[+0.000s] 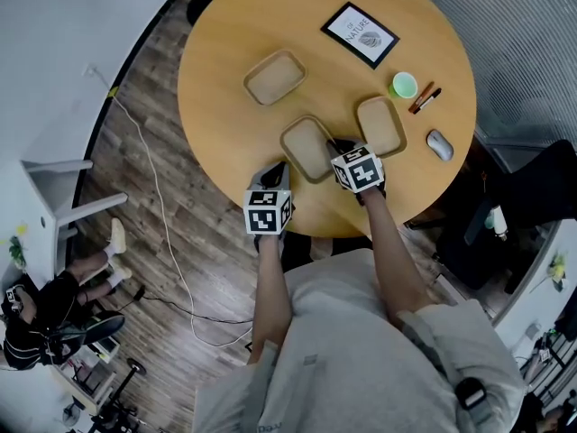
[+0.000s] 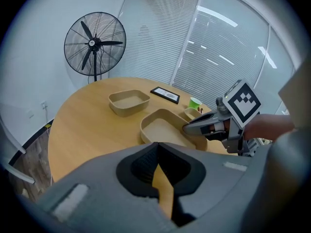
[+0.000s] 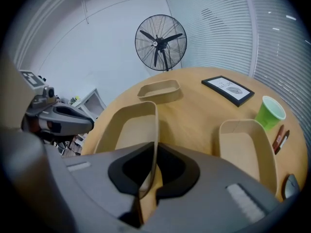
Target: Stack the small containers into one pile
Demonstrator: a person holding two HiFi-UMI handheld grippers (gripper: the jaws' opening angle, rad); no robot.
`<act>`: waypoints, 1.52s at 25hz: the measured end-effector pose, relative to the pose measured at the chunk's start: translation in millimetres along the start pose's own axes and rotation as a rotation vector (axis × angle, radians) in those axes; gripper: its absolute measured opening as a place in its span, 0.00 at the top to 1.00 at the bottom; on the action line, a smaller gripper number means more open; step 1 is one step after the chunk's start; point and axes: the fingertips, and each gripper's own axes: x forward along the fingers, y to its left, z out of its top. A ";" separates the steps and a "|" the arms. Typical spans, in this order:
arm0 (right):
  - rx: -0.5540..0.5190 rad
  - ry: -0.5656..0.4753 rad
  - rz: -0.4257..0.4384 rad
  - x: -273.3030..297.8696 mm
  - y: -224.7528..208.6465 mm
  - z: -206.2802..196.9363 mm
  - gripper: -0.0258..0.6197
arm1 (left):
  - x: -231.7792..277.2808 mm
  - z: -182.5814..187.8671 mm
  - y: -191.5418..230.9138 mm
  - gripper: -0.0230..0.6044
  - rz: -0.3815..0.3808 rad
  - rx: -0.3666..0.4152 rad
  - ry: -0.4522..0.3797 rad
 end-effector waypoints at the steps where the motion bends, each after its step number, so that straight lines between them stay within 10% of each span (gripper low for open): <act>1: 0.003 -0.005 -0.006 -3.5 -3.7 0.7 0.94 | 1.5 1.0 -2.9 0.96 -0.005 0.007 0.003; 38: 0.200 -0.089 -0.202 -119.3 -159.2 -17.8 0.94 | 85.8 61.0 -109.5 0.96 -0.240 0.265 0.061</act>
